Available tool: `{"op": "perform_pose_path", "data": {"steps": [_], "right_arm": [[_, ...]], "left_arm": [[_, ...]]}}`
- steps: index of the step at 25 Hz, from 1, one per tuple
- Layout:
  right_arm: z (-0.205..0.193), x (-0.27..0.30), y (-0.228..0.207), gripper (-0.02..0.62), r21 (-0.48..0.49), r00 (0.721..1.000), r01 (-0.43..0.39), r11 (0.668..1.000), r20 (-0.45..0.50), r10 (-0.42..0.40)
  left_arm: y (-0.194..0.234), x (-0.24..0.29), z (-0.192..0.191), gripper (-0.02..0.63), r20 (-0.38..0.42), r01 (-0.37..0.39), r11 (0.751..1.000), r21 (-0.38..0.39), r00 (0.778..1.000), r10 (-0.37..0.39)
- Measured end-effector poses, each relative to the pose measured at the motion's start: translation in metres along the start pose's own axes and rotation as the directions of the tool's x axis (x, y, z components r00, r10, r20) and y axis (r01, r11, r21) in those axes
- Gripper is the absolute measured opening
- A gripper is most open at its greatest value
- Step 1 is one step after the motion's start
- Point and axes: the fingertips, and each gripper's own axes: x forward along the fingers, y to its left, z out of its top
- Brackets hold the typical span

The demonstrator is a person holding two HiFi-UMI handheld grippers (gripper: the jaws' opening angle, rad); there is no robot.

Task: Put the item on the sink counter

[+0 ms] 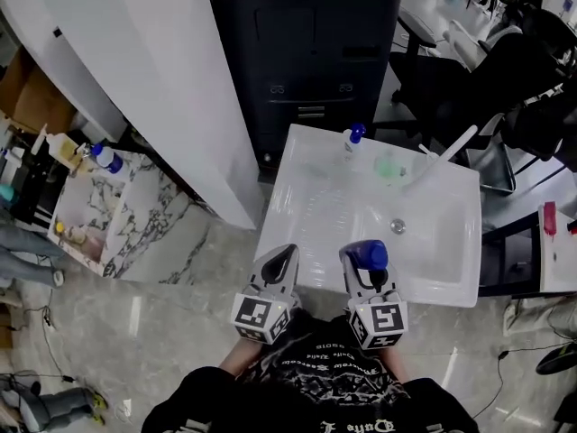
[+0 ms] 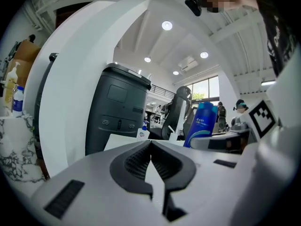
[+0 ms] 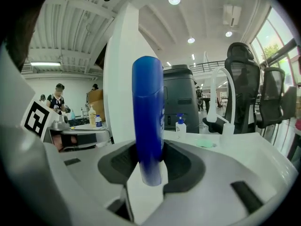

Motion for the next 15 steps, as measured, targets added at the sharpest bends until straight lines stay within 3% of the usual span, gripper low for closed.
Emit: {"op": "perform_pose_path", "data": {"steps": [15], "right_arm": [[0.061, 0.078, -0.004, 0.156, -0.081, 0.998, -0.046, 0.996, 0.04, 0.049]], "left_arm": [[0.059, 0.019, 0.024, 0.006, 0.022, -0.099, 0.995, 0.023, 0.995, 0.098]]}}
